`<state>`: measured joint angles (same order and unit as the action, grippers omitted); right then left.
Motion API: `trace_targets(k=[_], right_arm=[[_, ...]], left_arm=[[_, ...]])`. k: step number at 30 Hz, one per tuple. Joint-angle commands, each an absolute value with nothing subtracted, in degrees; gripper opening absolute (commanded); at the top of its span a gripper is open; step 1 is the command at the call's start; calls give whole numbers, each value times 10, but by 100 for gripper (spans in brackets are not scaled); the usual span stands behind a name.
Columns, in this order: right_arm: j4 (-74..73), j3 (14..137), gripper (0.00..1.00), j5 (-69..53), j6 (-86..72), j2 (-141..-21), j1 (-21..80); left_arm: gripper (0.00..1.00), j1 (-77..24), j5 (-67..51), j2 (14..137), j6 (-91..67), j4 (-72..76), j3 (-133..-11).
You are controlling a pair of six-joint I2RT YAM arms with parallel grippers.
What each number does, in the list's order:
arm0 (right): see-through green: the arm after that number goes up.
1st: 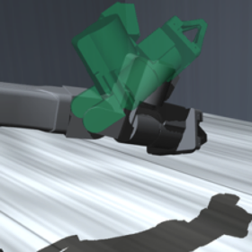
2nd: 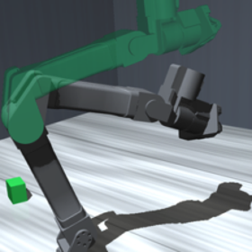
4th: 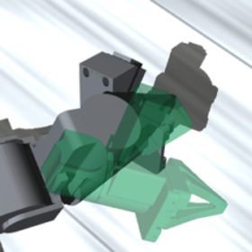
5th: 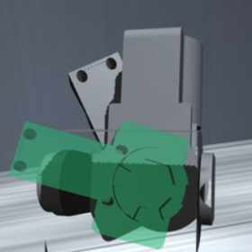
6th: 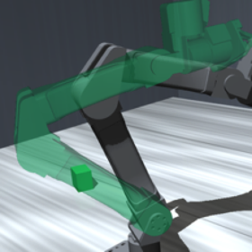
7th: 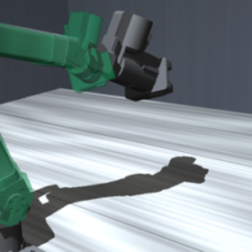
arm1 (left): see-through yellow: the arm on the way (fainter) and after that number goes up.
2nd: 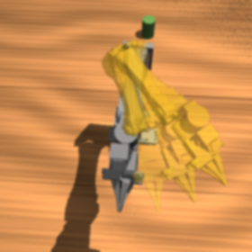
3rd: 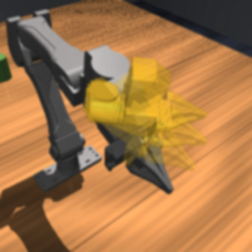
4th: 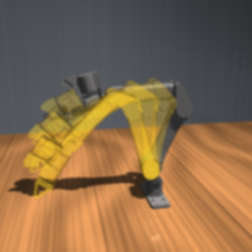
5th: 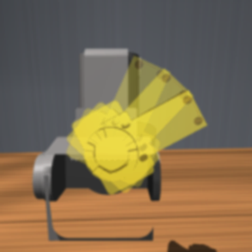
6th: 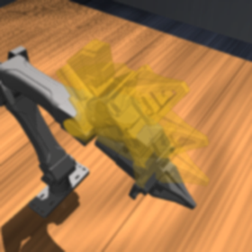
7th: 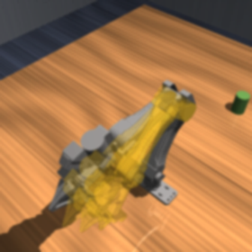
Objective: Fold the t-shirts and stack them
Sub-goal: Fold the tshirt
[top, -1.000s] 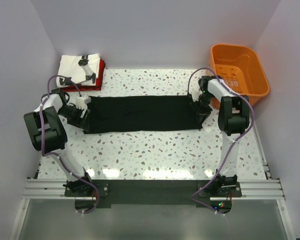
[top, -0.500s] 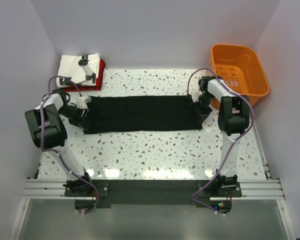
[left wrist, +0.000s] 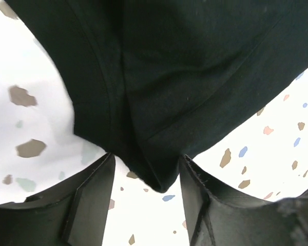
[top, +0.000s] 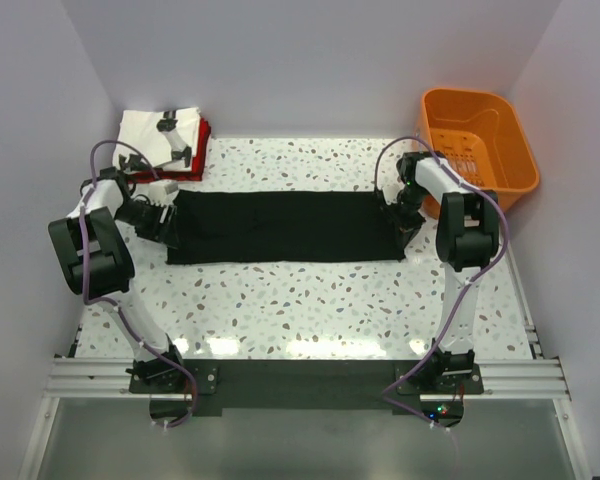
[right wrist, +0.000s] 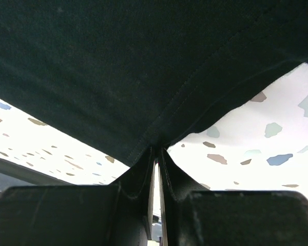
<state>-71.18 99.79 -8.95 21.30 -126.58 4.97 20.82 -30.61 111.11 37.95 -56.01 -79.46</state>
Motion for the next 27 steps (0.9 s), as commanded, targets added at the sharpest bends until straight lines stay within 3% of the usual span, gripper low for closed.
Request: trace_targets(k=[1,7,14,17,21,27], right_arm=[[-729,1021,10,-85,221,-1245,51],[-732,1026,10,-85,220,-1250,51],[-734,1020,8,-88,221,-1252,50],[-736,1019,6,-89,222,-1252,51],[-737,1020,2,-91,222,-1252,51],[-744,1026,0,-91,226,-1251,52]], left_arm=[[61,208,-323,1101,367,-566,-827],[65,207,-310,1114,366,-561,-824],[59,207,-320,1121,369,-565,-805],[52,207,-328,1126,373,-570,-802],[31,207,-334,1125,379,-579,-795],[14,208,-335,1119,384,-587,-796]])
